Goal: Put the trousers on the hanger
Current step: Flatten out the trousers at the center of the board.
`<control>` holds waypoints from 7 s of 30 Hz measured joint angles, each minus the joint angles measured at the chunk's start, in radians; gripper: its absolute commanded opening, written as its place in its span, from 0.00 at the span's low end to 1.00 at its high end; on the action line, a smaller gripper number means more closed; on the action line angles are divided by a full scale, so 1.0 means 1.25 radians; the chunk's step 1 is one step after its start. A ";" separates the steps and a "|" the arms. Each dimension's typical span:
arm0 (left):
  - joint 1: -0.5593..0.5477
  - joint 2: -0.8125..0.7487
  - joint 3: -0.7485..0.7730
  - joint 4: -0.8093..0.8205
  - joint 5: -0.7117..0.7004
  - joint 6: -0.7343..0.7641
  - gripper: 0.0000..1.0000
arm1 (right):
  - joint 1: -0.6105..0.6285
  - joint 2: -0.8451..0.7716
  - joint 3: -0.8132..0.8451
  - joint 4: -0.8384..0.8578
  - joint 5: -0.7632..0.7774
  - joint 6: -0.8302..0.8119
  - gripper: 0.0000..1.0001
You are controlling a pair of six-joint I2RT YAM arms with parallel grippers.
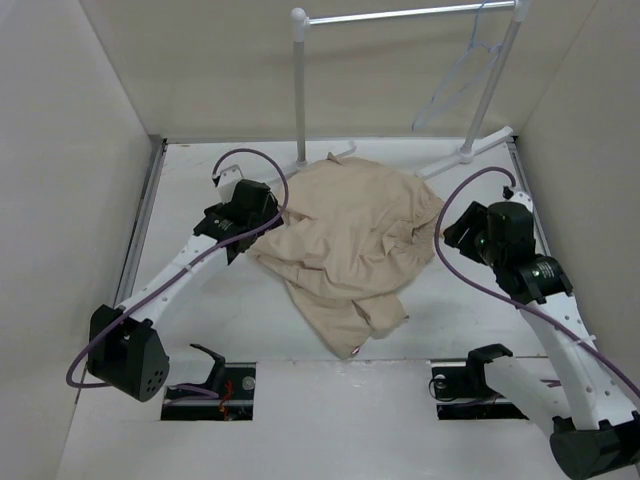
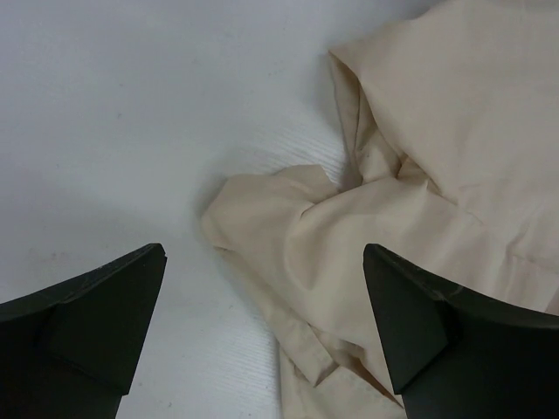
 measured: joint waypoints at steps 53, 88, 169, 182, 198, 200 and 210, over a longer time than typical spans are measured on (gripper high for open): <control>0.292 0.065 -0.132 0.205 0.367 -0.238 0.09 | -0.010 0.322 -0.085 0.256 -0.120 0.134 0.02; 0.378 0.086 -0.153 0.151 0.172 -0.197 0.61 | -0.174 0.009 -0.142 0.102 -0.128 0.134 0.03; 0.003 0.708 0.580 -0.062 0.432 0.038 0.07 | -0.209 -0.143 -0.150 -0.042 -0.038 0.094 0.01; 0.136 0.499 0.607 -0.054 0.375 0.071 0.44 | -0.271 -0.180 -0.208 -0.050 -0.044 0.125 0.01; -0.019 0.742 0.580 -0.059 0.456 0.136 0.36 | -0.245 -0.190 -0.226 -0.042 -0.081 0.124 0.02; -0.016 0.750 0.582 -0.061 0.444 0.137 0.40 | -0.245 -0.192 -0.227 -0.041 -0.082 0.124 0.02; -0.012 0.666 0.489 -0.020 0.345 0.145 0.62 | -0.239 -0.179 -0.227 -0.038 -0.091 0.124 0.03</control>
